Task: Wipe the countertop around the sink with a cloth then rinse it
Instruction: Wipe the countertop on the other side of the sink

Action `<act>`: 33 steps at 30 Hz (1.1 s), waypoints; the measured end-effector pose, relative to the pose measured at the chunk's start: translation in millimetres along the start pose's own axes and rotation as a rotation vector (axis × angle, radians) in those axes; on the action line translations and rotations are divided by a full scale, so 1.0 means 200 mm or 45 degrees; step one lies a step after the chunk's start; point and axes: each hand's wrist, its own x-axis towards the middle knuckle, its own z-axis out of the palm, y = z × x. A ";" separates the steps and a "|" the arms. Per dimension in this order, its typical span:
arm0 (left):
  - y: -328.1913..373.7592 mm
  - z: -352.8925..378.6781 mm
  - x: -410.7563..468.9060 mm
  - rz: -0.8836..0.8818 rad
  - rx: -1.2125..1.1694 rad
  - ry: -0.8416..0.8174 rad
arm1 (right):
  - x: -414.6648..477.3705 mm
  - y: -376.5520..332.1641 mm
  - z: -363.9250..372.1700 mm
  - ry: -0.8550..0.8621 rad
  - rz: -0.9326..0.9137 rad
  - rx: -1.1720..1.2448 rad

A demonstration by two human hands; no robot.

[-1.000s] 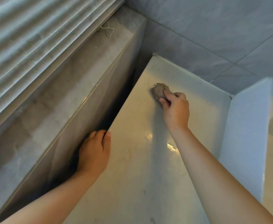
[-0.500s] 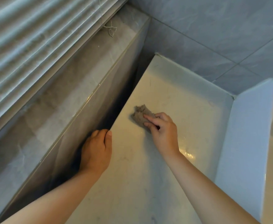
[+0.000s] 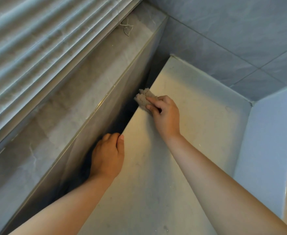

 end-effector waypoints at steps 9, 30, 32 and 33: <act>0.01 0.00 0.00 -0.010 0.045 0.007 | -0.27 -0.11 -0.16 -0.088 0.244 0.306; 0.00 0.02 0.00 0.043 0.070 0.090 | -0.57 0.10 -0.22 0.084 0.239 0.136; 0.00 0.02 -0.01 0.044 0.061 0.090 | -0.63 0.05 -0.23 -0.047 0.284 0.216; 0.00 0.02 0.00 0.039 0.064 0.089 | -0.65 0.04 -0.25 -0.081 0.304 0.257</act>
